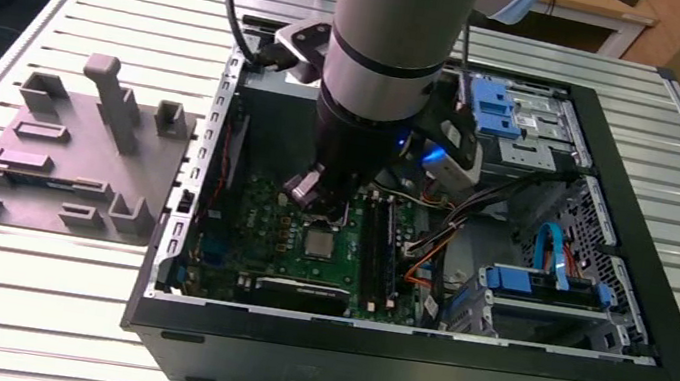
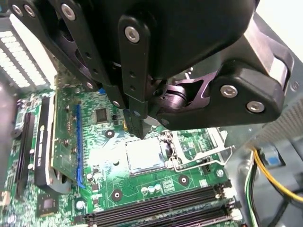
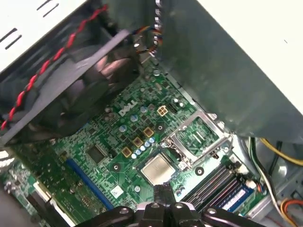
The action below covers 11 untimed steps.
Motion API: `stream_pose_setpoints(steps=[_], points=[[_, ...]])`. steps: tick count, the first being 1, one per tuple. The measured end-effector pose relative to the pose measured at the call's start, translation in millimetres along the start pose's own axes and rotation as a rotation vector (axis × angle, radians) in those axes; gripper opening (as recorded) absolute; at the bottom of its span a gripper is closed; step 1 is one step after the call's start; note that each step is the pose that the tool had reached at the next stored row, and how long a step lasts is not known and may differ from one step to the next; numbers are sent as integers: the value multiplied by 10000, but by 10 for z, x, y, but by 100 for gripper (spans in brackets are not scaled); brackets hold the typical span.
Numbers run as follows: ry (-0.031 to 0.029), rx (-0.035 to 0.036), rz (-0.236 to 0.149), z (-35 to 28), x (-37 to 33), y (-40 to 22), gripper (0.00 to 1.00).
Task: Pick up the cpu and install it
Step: 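Close the cpu cover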
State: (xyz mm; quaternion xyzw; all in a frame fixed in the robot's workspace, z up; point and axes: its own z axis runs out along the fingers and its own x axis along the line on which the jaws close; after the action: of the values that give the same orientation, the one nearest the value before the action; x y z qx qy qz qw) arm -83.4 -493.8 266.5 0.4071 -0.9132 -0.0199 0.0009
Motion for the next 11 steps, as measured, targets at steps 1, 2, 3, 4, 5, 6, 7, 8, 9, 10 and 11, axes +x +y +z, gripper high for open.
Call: stream_pose_setpoints(steps=[1,2,3,4,5,6,7,8,9,10,11], points=[[7,-3,-182,0,0,0,10],[13,-5,-360,0,0,0,10],[20,-7,-540,0,0,0,10],[28,-10,-731,0,0,0,10],[34,-13,-910,0,0,0,10],[40,-16,-1091,0,0,0,10],[47,-18,-1269,0,0,0,10],[54,-21,-1450,0,0,0,10],[60,-24,-1634,1,0,0,10],[67,-27,-1809,1,0,0,10],[74,-29,-1994,1,0,0,10]])
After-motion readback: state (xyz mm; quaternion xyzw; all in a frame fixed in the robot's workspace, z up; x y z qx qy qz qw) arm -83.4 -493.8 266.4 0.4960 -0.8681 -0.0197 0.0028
